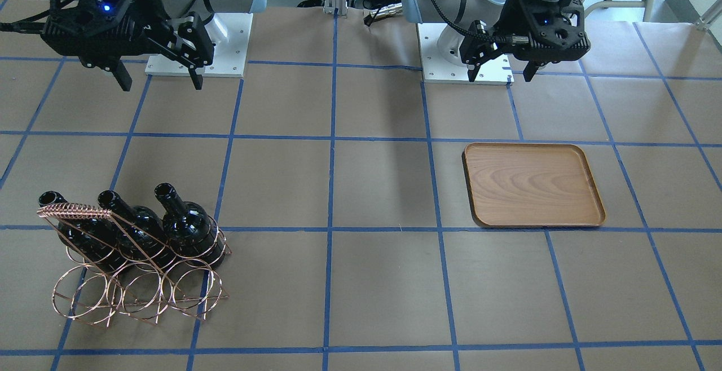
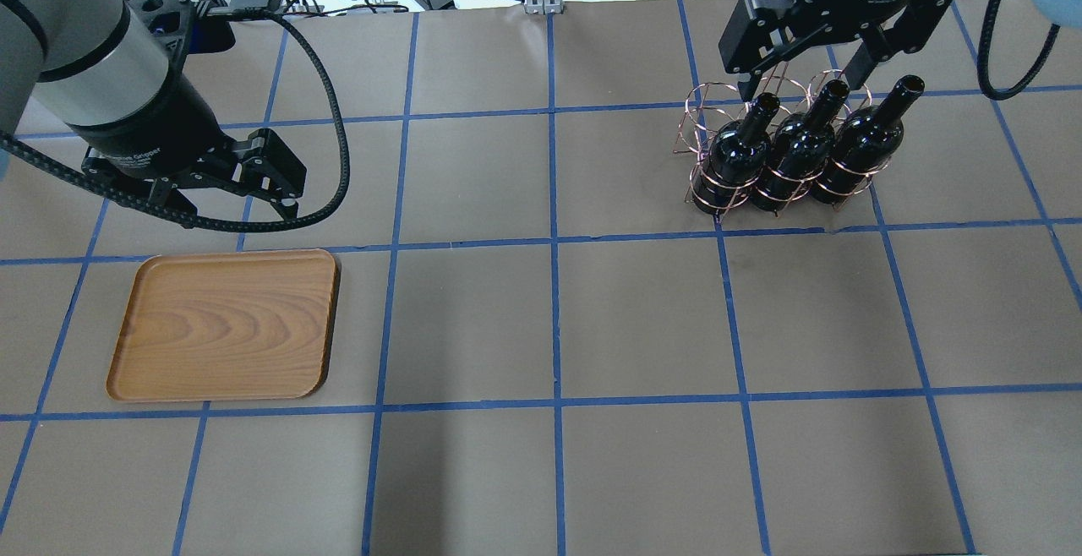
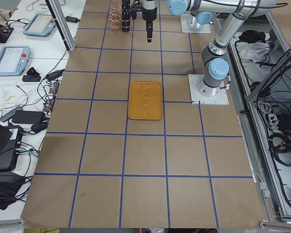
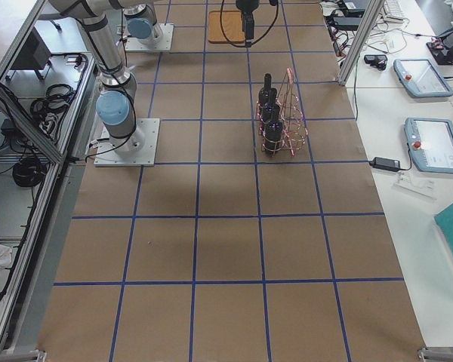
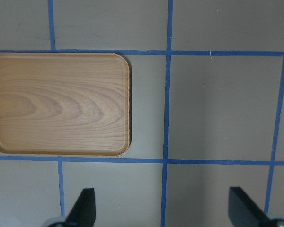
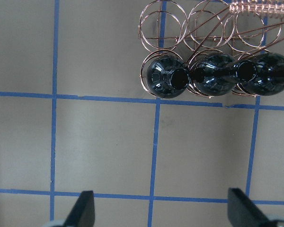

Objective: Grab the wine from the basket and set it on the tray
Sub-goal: 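Lower the right gripper onto the middle wine bottle's neck in the rack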

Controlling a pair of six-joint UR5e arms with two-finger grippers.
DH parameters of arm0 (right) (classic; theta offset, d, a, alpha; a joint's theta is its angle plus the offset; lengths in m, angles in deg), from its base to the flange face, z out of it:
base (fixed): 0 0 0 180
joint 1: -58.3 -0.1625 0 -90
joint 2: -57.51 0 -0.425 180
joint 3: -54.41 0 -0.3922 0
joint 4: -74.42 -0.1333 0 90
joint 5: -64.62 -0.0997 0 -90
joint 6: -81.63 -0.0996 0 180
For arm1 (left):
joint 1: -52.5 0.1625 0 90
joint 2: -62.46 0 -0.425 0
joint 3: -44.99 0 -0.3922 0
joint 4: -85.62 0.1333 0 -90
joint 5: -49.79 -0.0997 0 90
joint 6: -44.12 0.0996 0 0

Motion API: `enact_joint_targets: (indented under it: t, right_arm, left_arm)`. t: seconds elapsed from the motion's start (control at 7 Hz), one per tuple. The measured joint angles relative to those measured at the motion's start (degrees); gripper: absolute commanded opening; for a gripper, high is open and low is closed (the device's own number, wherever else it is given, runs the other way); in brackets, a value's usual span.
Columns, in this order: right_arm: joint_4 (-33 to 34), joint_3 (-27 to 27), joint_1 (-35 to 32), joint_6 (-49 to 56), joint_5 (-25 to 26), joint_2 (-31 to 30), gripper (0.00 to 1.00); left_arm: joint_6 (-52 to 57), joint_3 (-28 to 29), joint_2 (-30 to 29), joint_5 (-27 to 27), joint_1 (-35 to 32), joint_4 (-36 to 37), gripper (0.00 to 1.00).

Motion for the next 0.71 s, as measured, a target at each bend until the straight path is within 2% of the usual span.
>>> enact_joint_targets:
  t: [0.29,0.57,0.71]
  right_arm:
    - [0.2,1.3,5.7,4.5,-0.4,3.5,0.97]
    - [4.0,0.9,8.2,8.9,-0.6,8.8,0.97]
    - [6.4,0.6,8.4,9.8,-0.6,11.2,0.90]
  left_arm:
    - [0.0,0.0,0.0,-1.4,0.0,0.0,1.00]
    - [0.1,0.0,-0.1,-1.7,0.0,-0.2,1.00]
    - [0.1,-0.1,-0.1,-1.7,0.0,-0.2,1.00]
